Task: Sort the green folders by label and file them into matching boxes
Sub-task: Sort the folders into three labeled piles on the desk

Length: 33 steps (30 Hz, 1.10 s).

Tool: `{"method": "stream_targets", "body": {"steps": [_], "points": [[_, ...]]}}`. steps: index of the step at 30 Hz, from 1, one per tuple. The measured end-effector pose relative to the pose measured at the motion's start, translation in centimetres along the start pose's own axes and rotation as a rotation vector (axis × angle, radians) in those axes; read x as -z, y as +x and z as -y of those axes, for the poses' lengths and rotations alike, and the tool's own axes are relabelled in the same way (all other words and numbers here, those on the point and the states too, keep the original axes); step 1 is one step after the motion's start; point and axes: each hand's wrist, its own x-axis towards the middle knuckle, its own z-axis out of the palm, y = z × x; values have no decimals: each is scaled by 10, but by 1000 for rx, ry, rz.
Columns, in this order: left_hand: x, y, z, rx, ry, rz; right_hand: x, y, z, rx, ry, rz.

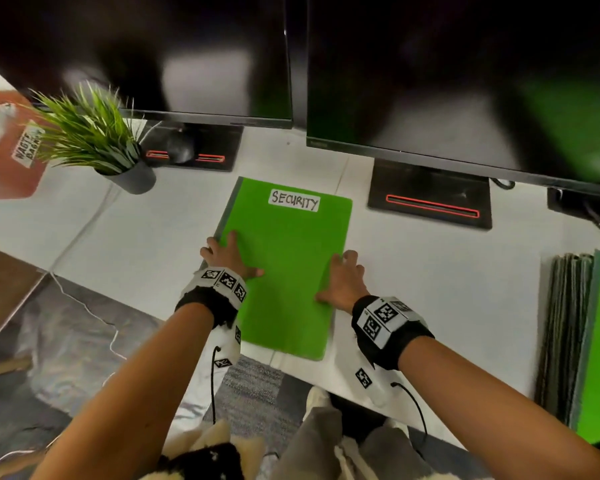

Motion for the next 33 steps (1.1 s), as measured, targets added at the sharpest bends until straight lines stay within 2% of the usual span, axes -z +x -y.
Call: {"method": "stream_targets", "body": {"steps": [4, 6, 13, 19, 23, 28, 31, 33], "points": [[3, -4, -11, 4, 35, 12, 9, -1, -12, 36, 70, 32], [5, -13, -28, -35, 63, 30, 21, -2, -24, 39, 127, -1], [-14, -60, -130, -320, -73, 121, 79, -22, -92, -26, 290, -161], [-62, -144, -222, -548, -181, 212, 130, -66, -183, -121, 447, -308], [-102, -201, -268, -645, -193, 317, 148, -93, -244, -230, 536, -430], [-155, -262, -315, -719, -133, 374, 160, -129, -333, -478, 560, -520], [-173, -274, -329, -676, -124, 343, 155, -152, -378, -671, 466, -458], [-179, -278, -337, -658, -135, 305, 150, -161, -397, -698, 445, -423]]}}
